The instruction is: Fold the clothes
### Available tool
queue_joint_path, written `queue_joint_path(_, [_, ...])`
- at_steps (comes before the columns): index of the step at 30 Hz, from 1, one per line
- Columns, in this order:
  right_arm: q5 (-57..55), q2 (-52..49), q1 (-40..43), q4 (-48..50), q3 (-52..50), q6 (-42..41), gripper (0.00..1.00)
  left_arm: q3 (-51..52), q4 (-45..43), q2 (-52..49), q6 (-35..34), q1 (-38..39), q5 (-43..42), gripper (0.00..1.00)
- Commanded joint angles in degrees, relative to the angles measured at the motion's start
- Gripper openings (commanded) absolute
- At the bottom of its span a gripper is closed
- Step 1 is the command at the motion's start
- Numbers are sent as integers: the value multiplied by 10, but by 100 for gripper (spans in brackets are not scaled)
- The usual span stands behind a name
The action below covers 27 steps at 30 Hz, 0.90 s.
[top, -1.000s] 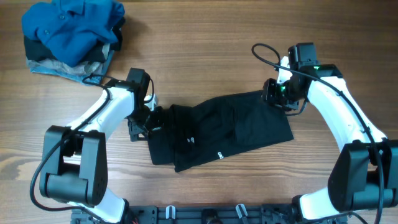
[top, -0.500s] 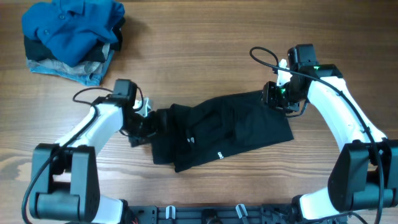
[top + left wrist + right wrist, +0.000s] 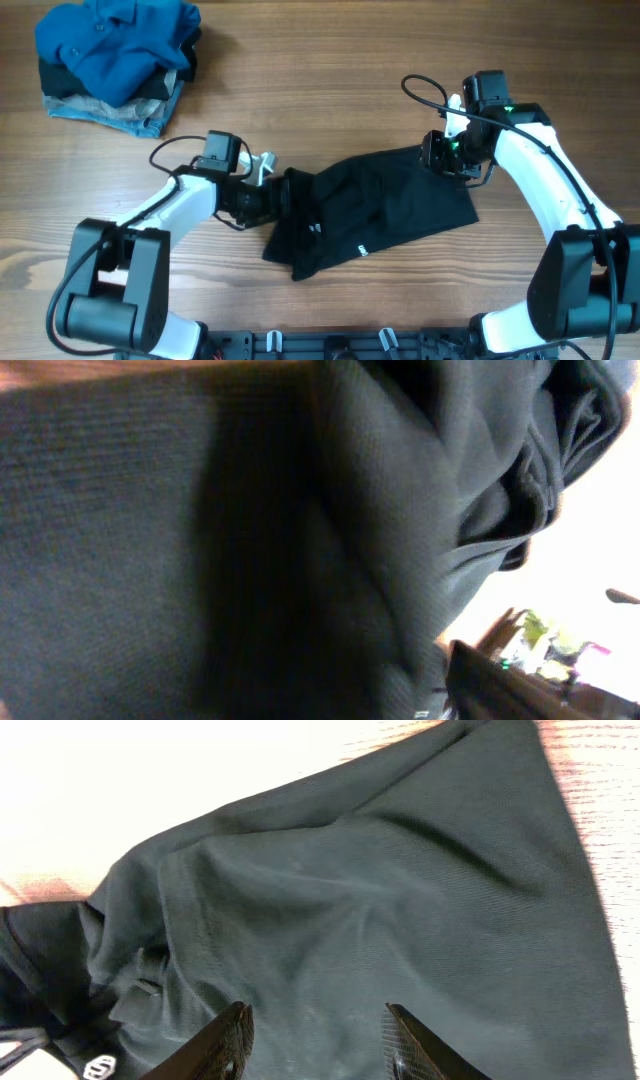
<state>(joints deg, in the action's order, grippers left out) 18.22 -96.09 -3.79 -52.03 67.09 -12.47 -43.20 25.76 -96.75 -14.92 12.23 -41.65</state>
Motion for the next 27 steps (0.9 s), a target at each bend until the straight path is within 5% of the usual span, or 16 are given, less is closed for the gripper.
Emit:
queue_joint_path(1, [11,3,4,1,-3,9,46,29,-3,-35,10,32,66,67])
queue_joint_path(4, [11,3,4,2,-3,9,46,29,-6,-35,10,43,102,32])
queue_joint_path(9, [11,3,4,1,-3,9,46,27,-4,-34,10,35,107,4])
queue_joint_path(24, [11,3,4,-7,-3,9,47,-182,221,-16,75,-94,147,4])
queue_joint_path(26, [11,3,4,-10,-3,9,48,-192,217,-16,75,-94,178,15])
queue_joint_path(27, [11,3,4,-12,-3,9,48,-192,215,-16,75,-94,193,30])
